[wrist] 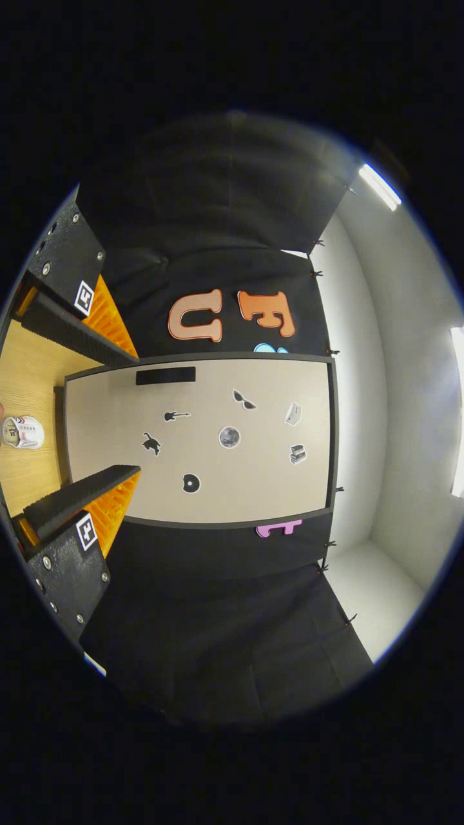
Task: Open the shoe cabinet door, grab the shoes and put them into the shoe cabinet, then close the shoe cabinet door.
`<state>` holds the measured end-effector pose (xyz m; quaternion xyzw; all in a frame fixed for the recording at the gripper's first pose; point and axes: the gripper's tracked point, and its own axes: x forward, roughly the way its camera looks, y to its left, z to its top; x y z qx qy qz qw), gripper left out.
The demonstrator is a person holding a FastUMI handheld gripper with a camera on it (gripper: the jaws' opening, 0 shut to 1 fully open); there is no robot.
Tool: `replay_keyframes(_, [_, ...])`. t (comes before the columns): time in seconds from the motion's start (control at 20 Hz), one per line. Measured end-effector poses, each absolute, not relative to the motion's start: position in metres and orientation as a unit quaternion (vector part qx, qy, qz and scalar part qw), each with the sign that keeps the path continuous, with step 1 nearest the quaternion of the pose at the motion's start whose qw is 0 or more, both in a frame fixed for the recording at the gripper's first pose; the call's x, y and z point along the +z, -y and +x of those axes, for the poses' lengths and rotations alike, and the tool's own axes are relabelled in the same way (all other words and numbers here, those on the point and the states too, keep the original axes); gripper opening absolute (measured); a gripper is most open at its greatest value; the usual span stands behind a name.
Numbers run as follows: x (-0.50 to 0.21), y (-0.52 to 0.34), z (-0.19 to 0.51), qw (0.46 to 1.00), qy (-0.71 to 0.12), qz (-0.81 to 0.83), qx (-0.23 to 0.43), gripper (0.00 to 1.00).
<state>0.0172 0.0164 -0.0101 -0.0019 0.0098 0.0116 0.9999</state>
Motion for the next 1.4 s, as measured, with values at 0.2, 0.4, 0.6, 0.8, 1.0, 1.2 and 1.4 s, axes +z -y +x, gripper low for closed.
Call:
replay_keyframes(0.2, [-0.021,-0.032,0.037,1.0,-0.014,0.0,0.022,0.95])
replay_keyframes(0.4, [-0.031,-0.053,0.068,0.999,-0.017,-0.002,0.038,0.95])
replay_keyframes(0.6, [-0.038,-0.076,0.107,0.999,-0.011,-0.003,0.05,0.95])
replay_keyframes(0.8, [-0.043,-0.096,0.158,0.999,-0.004,-0.005,0.05,0.95])
replay_keyframes(1.0, [-0.055,-0.11,0.205,0.999,-0.006,-0.014,0.048,0.95])
replay_keyframes(1.2, [-0.064,-0.111,0.241,0.999,-0.009,-0.019,0.042,0.95])
replay_keyframes(1.4, [-0.069,-0.104,0.262,0.999,-0.011,-0.022,0.028,0.95])
